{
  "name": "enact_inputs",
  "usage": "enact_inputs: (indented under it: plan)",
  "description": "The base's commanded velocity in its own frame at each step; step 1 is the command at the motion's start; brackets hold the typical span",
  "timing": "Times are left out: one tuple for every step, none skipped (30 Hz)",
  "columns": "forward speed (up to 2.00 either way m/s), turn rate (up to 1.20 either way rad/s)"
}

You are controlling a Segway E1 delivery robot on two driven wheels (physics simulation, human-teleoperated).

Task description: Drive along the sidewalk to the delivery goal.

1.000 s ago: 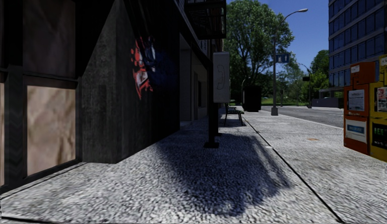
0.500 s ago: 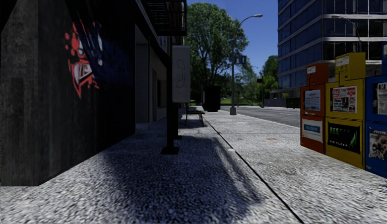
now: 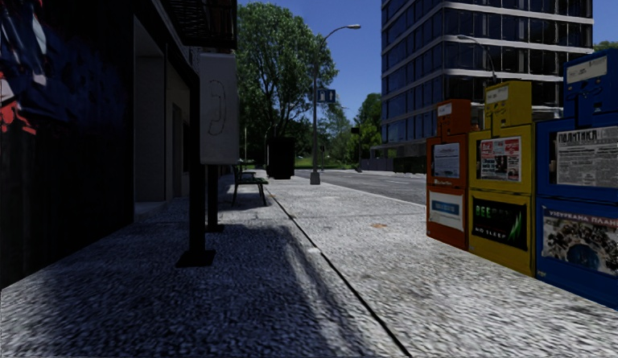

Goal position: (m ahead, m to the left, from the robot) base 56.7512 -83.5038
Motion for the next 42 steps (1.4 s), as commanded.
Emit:
enact_inputs:
  plan:
    - [1.23, 0.00]
    - [1.28, 0.00]
    - [1.30, 0.00]
    - [1.31, 0.00]
    - [1.32, 0.00]
    - [1.34, 0.00]
    - [1.35, 0.00]
    - [1.35, 0.00]
    - [1.35, 0.00]
    - [1.35, 0.00]
    - [1.35, 0.00]
    - [1.36, -0.20]
    - [1.36, -0.20]
    - [1.36, -0.38]
    - [1.34, -0.43]
    - [1.34, -0.45]
    - [1.34, -0.45]
    - [1.33, -0.45]
    - [1.33, -0.45]
    - [1.33, -0.45]
    - [1.33, -0.45]
    - [1.35, -0.45]
    - [1.39, -0.45]
    - [1.44, -0.31]
    - [1.47, -0.14]
    - [1.47, -0.14]
    - [1.52, -0.07]
    - [2.00, 0.00]
    - [2.00, 0.00]
    - [2.00, 0.00]
    - [2.00, 0.00]
    - [2.00, 0.00]
    - [2.00, 0.00]
    - [2.00, 0.00]
    - [2.00, 0.00]
    - [2.00, 0.00]
    - [2.00, 0.00]
    - [2.00, 0.00]
    - [2.00, 0.00]
    - [2.00, 0.00]
    - [2.00, 0.00]
    - [2.00, 0.00]
